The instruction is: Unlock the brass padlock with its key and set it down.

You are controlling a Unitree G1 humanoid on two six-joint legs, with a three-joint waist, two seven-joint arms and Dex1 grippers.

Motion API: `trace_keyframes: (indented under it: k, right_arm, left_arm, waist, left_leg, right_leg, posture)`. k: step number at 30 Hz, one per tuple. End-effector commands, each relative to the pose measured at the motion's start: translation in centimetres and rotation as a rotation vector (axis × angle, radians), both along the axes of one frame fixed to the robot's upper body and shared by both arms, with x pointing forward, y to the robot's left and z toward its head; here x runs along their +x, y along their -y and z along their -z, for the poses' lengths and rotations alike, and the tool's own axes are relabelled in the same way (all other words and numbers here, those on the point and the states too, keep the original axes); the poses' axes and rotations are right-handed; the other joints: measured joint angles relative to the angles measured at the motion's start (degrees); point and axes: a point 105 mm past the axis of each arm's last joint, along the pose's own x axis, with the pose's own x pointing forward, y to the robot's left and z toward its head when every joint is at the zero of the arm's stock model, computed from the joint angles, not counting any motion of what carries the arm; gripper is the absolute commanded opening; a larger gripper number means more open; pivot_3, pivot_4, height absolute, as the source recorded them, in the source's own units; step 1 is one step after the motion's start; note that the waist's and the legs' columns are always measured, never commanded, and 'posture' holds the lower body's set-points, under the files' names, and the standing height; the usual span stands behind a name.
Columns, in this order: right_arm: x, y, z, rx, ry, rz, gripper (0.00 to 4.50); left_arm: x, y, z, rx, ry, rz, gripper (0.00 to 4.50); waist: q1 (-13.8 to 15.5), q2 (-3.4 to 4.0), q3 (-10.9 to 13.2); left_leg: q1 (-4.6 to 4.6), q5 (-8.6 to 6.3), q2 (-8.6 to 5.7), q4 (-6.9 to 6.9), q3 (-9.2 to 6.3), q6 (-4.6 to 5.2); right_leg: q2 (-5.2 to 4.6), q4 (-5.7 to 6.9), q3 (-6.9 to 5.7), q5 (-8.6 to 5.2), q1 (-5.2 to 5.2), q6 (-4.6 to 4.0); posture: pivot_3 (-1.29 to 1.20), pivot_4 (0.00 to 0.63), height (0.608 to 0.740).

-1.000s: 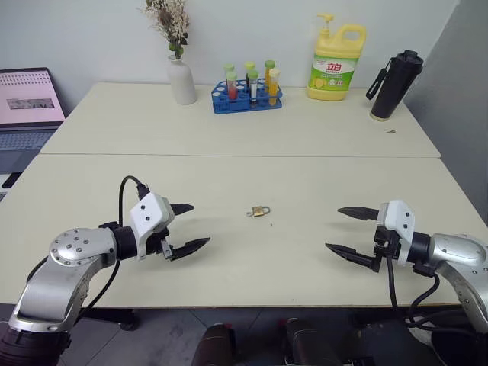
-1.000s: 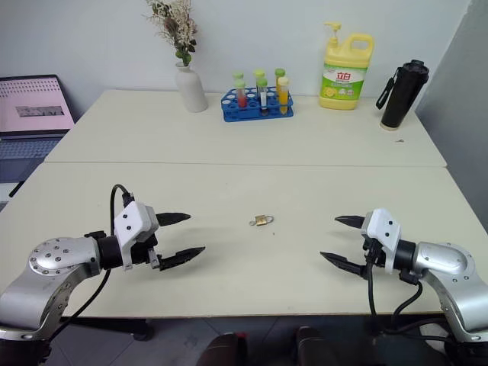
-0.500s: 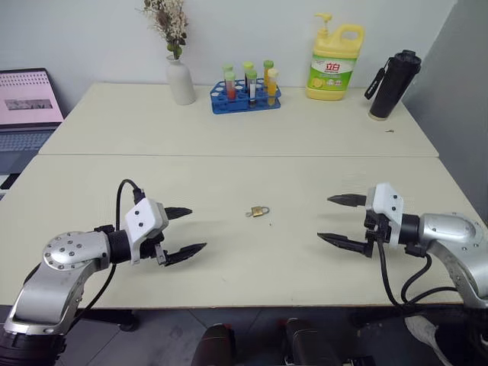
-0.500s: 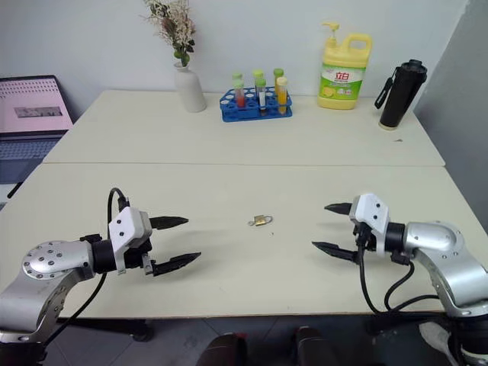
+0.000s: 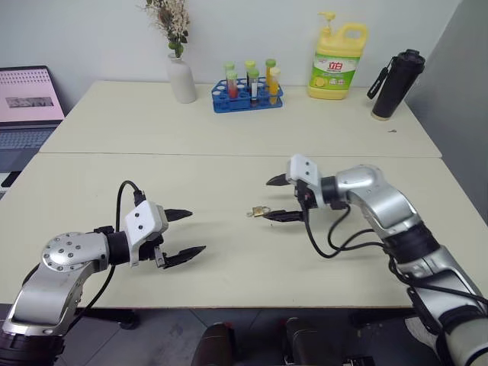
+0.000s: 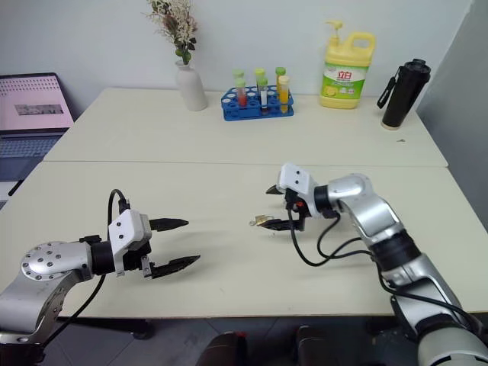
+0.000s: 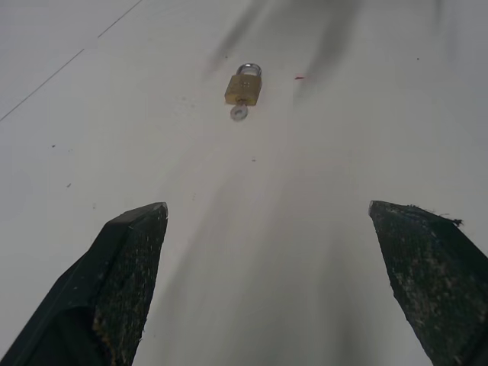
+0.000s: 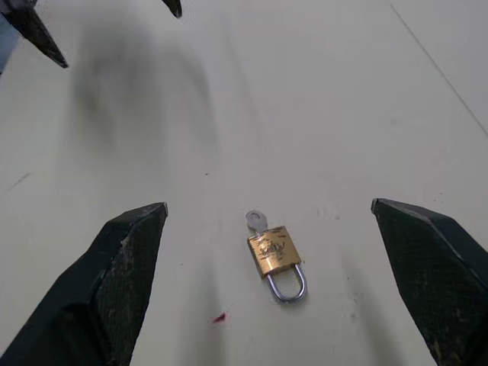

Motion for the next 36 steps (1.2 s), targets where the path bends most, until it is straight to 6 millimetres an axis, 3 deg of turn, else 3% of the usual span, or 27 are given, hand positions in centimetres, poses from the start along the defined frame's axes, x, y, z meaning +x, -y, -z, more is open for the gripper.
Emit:
trace_keyframes:
  k: [1, 15, 22, 25, 33, 36]
  right_arm:
    - [0.7, -0.5, 0.2, -0.043, 0.021, -0.040, 4.50]
    - [2.5, -2.6, 4.6, -0.148, 0.008, -0.078, 4.50]
    - [3.3, -2.0, 5.8, -0.191, -0.025, -0.034, 4.50]
    - [3.3, -1.6, 6.4, -0.227, -0.020, -0.032, 3.89]
    - [3.3, -0.7, 6.9, -0.255, -0.024, -0.028, 1.05]
    - [3.4, -0.5, 6.6, -0.246, -0.012, -0.023, 0.90]
  left_arm:
    - [0.1, 0.9, -1.5, -0.028, 0.066, 0.016, 4.41]
    - [-0.7, 2.7, -0.8, -0.009, 0.035, 0.095, 4.41]
    - [-0.6, 2.8, -0.7, 0.000, 0.041, 0.103, 4.41]
    - [-0.6, 2.9, -0.7, 0.002, 0.041, 0.105, 4.50]
    - [-0.6, 2.9, -0.6, 0.011, 0.046, 0.106, 4.50]
    - [-0.5, 2.9, -0.5, 0.012, 0.045, 0.107, 4.50]
  waist:
    - [0.0, 0.00, 0.0]
    - [-0.3, 0.01, 0.0]
    - [-0.4, 0.02, 0.0]
    - [-0.4, 0.02, 0.0]
    - [-0.3, 0.02, 0.0]
    - [-0.3, 0.02, 0.0]
  left_leg:
    - [-0.01, 0.00, -0.01, 0.00, 0.00, 0.00]
    - [0.05, 0.00, 0.06, -0.02, -0.01, 0.00]
    - [0.11, 0.00, 0.06, -0.01, -0.01, 0.00]
    - [0.15, 0.00, 0.06, -0.01, 0.00, 0.00]
    - [0.28, 0.01, 0.05, 0.03, -0.02, 0.00]
    - [0.27, 0.01, 0.05, 0.03, -0.03, 0.00]
  right_leg:
    - [-0.02, -0.01, -0.01, 0.00, 0.00, 0.00]
    - [0.03, 0.06, -0.01, 0.02, 0.00, -0.02]
    - [0.03, 0.08, -0.01, 0.02, 0.03, -0.03]
    - [0.03, 0.08, 0.00, 0.02, 0.06, -0.03]
    - [0.03, 0.11, -0.01, 0.02, 0.20, -0.02]
    - [0.03, 0.11, 0.01, 0.02, 0.20, -0.02]
  posture:
    - [0.00, 0.150, 0.740]
    - [0.00, 0.150, 0.740]
    - [0.00, 0.150, 0.740]
    - [0.00, 0.150, 0.740]
    - [0.00, 0.150, 0.740]
    - [0.00, 0.150, 0.740]
